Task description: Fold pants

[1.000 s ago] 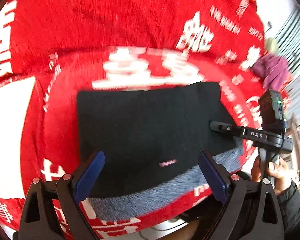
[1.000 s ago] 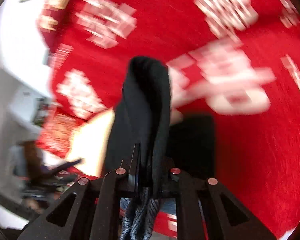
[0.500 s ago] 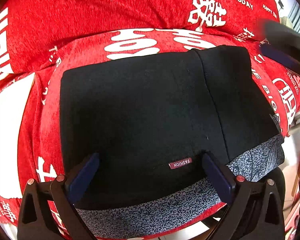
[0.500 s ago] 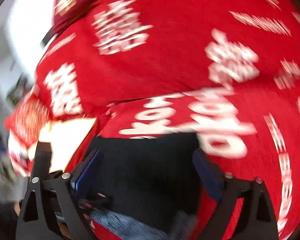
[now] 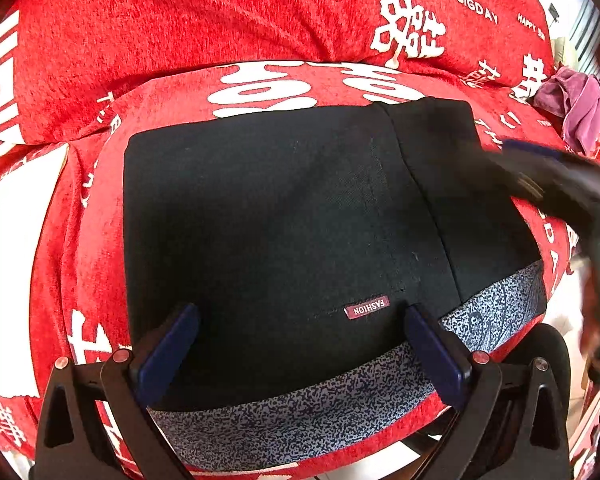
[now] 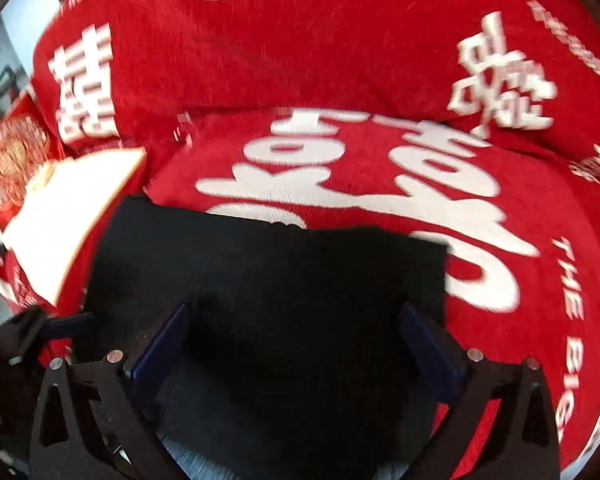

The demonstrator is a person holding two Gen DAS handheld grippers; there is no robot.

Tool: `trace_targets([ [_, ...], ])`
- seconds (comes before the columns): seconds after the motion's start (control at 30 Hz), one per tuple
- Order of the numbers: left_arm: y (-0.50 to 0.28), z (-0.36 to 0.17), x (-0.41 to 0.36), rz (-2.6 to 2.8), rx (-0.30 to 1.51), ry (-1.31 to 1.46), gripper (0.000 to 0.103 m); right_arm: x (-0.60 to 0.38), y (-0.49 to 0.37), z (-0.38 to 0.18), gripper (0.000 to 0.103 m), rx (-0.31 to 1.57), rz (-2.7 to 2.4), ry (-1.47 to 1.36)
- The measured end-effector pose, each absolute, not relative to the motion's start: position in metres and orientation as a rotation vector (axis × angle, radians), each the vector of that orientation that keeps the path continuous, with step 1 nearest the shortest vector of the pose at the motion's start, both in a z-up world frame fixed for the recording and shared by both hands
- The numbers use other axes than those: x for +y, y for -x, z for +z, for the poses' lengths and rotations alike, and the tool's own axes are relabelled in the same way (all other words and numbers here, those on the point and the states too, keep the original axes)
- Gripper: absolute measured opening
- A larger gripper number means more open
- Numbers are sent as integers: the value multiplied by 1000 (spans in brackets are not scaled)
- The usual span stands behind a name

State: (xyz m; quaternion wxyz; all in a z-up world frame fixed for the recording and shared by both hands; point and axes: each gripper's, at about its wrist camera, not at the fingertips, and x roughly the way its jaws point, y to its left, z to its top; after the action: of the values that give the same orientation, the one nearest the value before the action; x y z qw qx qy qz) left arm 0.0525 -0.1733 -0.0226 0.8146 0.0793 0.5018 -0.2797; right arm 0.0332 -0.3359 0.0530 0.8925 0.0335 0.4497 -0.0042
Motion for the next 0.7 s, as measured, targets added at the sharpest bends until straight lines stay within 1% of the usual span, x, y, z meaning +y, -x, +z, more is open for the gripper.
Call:
trace_targets([
  [0.1,-51,-23,-174,-594,1063,-175,102,-323,3,58,103,898,-86,-25],
  [0.2,-50,-22,-173,-596,1059,-175,102,-313,29,45,103,901,-162,22],
  [0.33,-45,-17,-166,-584,1062,-180,102,-314,29,19,103,959,-260,70],
  [0.4,-38,-13,-156,-579,1050,-182,101,-321,26,10,103,984,-255,35],
  [0.5,-28,-11,-136,-546,1035,-185,101,-330,28,14,103,977,-253,-27],
  [0.63,-20,-13,-100,-542,1035,-84,101,-315,46,37,103,872,-209,21],
  [0.7,-20,-18,-88,-530,1047,-27,101,-303,59,46,103,806,-76,-2],
])
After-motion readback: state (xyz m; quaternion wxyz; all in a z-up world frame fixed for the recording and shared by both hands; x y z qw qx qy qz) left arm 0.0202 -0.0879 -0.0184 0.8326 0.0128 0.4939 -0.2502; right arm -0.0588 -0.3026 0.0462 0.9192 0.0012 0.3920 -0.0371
